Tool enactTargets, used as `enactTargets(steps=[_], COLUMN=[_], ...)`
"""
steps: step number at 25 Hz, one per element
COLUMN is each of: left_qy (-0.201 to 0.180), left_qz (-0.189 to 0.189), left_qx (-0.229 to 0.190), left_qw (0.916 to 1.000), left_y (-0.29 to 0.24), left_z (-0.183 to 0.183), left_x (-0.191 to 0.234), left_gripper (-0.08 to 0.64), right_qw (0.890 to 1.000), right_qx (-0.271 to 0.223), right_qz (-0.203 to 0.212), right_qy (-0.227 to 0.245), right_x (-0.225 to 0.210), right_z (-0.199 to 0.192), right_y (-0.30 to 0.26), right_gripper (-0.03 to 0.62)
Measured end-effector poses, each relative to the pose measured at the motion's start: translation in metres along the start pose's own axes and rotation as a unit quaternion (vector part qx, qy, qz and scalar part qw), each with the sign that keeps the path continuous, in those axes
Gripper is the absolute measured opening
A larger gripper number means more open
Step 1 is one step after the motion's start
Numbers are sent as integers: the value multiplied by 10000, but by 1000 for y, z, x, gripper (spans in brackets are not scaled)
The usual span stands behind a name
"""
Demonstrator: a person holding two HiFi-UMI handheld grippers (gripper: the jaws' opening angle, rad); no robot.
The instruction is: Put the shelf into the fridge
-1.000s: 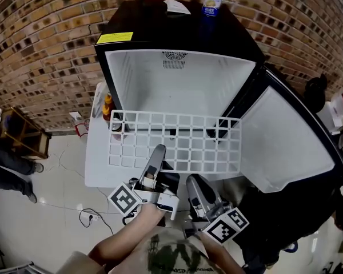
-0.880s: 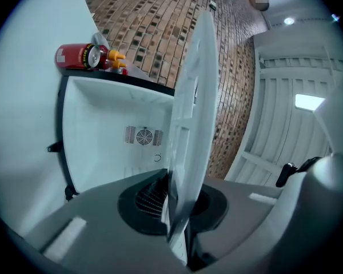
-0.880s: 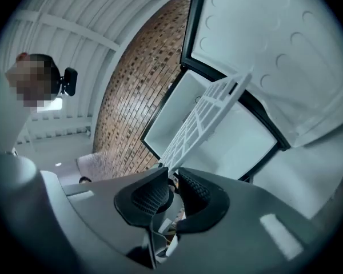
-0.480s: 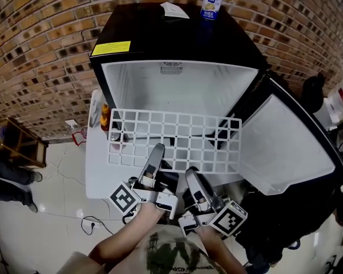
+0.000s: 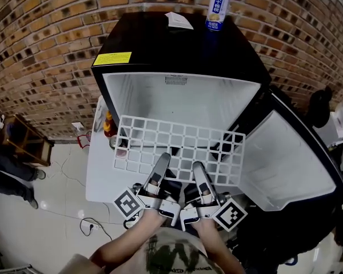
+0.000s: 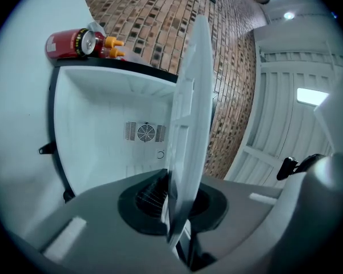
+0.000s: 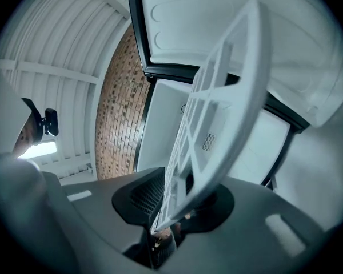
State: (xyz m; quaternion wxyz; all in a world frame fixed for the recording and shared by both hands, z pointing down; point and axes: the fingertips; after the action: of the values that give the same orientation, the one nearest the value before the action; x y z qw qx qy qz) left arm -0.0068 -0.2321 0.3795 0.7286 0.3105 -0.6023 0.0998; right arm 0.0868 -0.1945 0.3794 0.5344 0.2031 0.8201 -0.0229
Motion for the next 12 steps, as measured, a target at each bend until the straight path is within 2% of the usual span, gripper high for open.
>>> enactTargets(steps=[4, 8, 12], left_qy=[-94, -152, -166], left_qz=[34, 24, 22], left_qx=[-109, -201, -270], left_qw=[9999, 9997, 9995], left_y=[-7, -10, -11], left_z=[0, 3, 9], left_x=[5, 7, 9], left_gripper=[6, 6, 6], right_qw=[9997, 9993, 9992], right_qx=[49, 119, -65], right_qz=[17, 78, 31], right_qy=[-250, -342, -396], right_x=[-13, -19, -26], right_z=[8, 12, 25], right_y=[-8, -13, -16], right_gripper=[44, 44, 47])
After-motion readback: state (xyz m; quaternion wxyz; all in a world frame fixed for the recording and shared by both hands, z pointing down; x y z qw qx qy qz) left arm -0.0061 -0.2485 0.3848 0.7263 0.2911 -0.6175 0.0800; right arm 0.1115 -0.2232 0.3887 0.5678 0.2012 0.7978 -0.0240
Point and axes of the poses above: the fingertips, and each gripper's own axes: y backward along the fingers, x to its left, z out of its top, and after that the axes turned 3 degrees about z, right-handed
